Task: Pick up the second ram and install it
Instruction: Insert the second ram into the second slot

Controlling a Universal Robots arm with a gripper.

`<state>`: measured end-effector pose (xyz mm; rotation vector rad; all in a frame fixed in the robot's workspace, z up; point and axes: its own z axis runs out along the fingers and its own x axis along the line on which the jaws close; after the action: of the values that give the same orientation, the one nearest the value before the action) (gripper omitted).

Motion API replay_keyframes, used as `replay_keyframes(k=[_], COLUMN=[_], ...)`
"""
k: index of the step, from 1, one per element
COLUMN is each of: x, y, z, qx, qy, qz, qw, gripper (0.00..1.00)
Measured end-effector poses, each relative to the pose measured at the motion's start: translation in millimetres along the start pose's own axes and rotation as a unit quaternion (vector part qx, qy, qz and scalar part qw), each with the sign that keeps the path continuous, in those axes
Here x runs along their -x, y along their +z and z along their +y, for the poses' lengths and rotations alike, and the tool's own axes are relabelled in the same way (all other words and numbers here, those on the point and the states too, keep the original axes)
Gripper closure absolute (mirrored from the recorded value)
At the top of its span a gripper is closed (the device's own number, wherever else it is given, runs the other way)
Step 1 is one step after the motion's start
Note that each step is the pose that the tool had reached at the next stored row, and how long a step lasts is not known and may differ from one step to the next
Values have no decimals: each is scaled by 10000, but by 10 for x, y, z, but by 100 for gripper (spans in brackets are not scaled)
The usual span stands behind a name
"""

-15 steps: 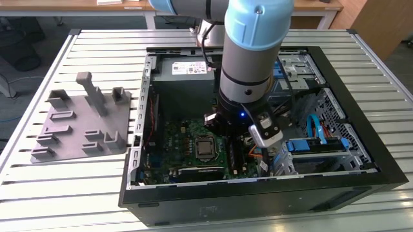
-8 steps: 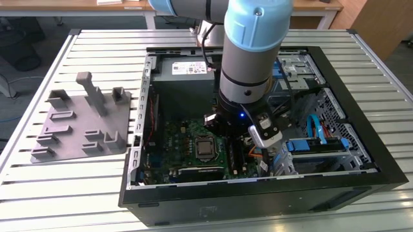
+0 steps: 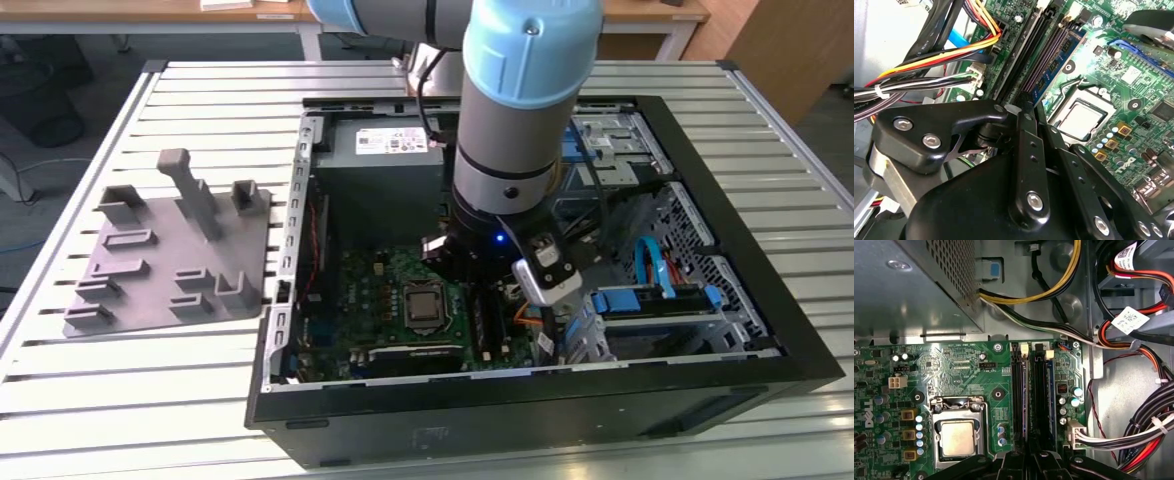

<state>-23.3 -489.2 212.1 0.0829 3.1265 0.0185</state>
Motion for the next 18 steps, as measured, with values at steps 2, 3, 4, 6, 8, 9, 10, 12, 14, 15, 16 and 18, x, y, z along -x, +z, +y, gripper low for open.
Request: replay_keyframes(k=[2,3,4,6,8,9,10,12,14,15,16,18], x=[-1,-1,-1,-2,-3,-3,-3,-3,-3,-2,-2,-2], y=[6,9,12,12,12,12,13,13,15,15,15,15], z=[10,15,17,24,30,34,35,35,36,36,36,36], qx=[-1,1,2,0,-1,0,0,0,-9,-13,-17,-29], qy=[0,0,0,0,0,0,0,0,0,0,0,-2], qz=[0,0,0,0,0,0,0,0,-1,-1,-1,-2], qw=[10000,10000,10000,10000,10000,10000,10000,10000,10000,10000,10000,10000], gripper=[86,86,86,86,86,86,86,86,86,86,86,86])
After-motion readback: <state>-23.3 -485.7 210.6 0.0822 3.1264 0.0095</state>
